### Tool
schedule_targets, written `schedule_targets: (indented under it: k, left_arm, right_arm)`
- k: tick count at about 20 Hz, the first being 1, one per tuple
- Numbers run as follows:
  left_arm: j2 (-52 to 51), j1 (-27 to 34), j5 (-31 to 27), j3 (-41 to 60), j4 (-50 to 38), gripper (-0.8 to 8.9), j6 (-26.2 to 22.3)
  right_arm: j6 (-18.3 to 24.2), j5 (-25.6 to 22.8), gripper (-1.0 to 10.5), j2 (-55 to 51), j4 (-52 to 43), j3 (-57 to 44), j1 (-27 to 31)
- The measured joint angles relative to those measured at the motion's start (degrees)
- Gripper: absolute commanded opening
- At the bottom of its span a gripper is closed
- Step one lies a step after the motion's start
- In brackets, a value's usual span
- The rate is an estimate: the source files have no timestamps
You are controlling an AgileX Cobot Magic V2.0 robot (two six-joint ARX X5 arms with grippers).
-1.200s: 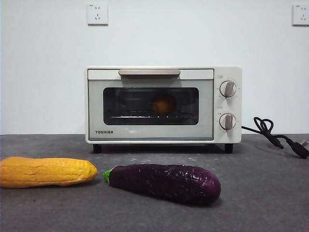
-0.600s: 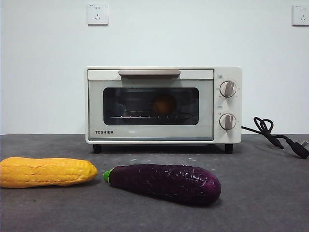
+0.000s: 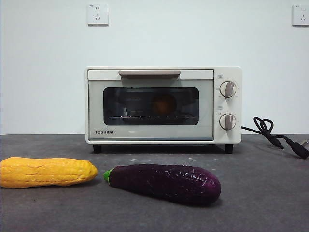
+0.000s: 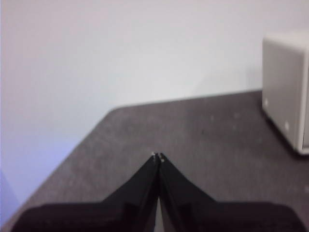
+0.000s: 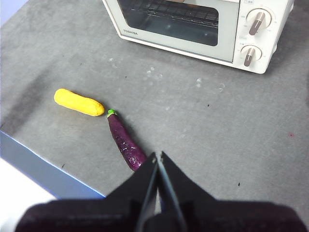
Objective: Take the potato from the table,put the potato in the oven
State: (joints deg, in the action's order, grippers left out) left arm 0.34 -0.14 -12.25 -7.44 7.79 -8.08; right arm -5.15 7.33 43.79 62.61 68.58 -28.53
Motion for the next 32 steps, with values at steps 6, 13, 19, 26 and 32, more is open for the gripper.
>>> schedule_targets:
  k: [6,13,19,26,32]
  left_arm:
    - [0.0,0.1,3.3,6.4,2.3,-0.04,6.4]
    - [-0.1,0.1,14.8,6.4,2.6,-0.04,7.7]
    - [-0.1,0.1,14.8,6.4,2.6,-0.04,7.8]
    - [-0.1,0.1,14.8,6.4,2.6,-0.04,7.8]
    - [-0.1,0.1,14.8,6.4,2.6,-0.04,7.8]
  right_arm:
    - [0.0,0.0,0.0,0.0,0.0,0.0,0.0]
    - [0.0,0.0,0.0,0.0,0.0,0.0,0.0]
    - [0.0,0.0,0.0,0.0,0.0,0.0,0.0]
    - [0.9,-0.1,0.0,0.0,-0.1,0.0,0.0]
    - [6.1,3.4,0.0,-9.5,-16.7,-6.5,14.4]
